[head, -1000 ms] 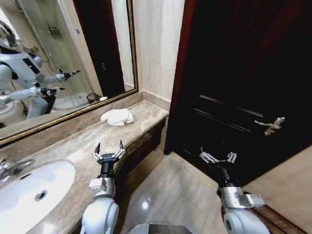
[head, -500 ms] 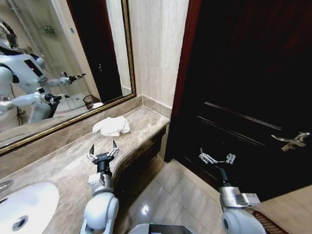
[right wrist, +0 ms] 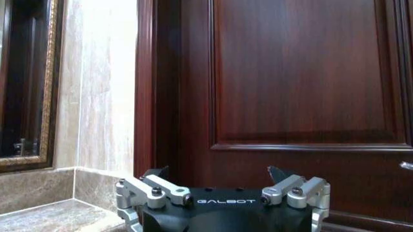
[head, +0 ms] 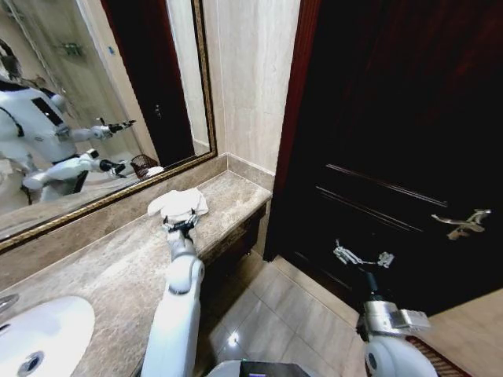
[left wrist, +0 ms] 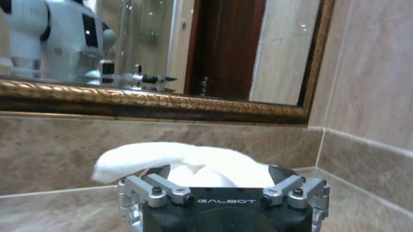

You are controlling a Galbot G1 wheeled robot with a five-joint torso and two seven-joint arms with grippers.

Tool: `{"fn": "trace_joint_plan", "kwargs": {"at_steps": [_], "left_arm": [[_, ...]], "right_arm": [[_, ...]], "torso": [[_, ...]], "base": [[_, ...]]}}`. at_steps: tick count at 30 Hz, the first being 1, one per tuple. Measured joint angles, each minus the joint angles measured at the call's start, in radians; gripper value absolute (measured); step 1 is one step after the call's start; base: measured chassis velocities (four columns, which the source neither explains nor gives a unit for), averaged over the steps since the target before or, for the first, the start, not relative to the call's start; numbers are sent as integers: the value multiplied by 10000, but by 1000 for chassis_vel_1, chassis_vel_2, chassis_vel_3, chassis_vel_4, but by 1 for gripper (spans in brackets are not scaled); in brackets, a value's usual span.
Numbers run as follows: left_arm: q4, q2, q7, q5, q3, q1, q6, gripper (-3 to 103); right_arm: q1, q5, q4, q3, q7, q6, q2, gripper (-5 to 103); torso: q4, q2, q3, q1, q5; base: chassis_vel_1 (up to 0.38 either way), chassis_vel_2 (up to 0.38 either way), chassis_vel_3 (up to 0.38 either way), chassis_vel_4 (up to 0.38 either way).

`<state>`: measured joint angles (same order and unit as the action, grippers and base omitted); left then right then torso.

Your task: Discard the used towel into the hamper.

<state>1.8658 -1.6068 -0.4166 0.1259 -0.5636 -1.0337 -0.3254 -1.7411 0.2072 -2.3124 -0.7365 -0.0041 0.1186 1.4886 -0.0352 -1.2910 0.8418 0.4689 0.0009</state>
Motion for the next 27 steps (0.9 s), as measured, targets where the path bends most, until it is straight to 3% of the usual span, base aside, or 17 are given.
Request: {"fn": "trace_joint_plan", "kwargs": {"at_steps": [6, 12, 17, 26, 27], "left_arm": [[-610, -15, -162, 328, -198, 668, -221, 100], [-763, -14, -232, 699, -464, 800, -802, 100], [-1317, 180, -335, 1597, -577, 1065, -1228, 100], [-2856, 620, -394, 1964, -494, 2029, -1081, 103], [-3096, 692, -390, 2053, -476, 2192, -964, 100]], "right_arm": [[-33, -161, 64, 94, 6, 104, 161, 100], [-4, -185, 138, 124, -6, 183, 239, 100], [-20, -115, 201, 165, -159, 440, 271, 100], [-7, -30, 303, 120, -208, 546, 242, 100], [2, -22, 329, 106, -208, 568, 244, 100]], "torso": [[3, 0, 0, -1, -14], [0, 0, -1, -3, -9], [-1, 0, -1, -3, -9], [2, 0, -1, -3, -9], [2, 0, -2, -3, -8]], "base": [[0, 0, 0, 0], [0, 0, 0, 0], [0, 0, 0, 0], [0, 0, 0, 0], [0, 0, 0, 0]]}}
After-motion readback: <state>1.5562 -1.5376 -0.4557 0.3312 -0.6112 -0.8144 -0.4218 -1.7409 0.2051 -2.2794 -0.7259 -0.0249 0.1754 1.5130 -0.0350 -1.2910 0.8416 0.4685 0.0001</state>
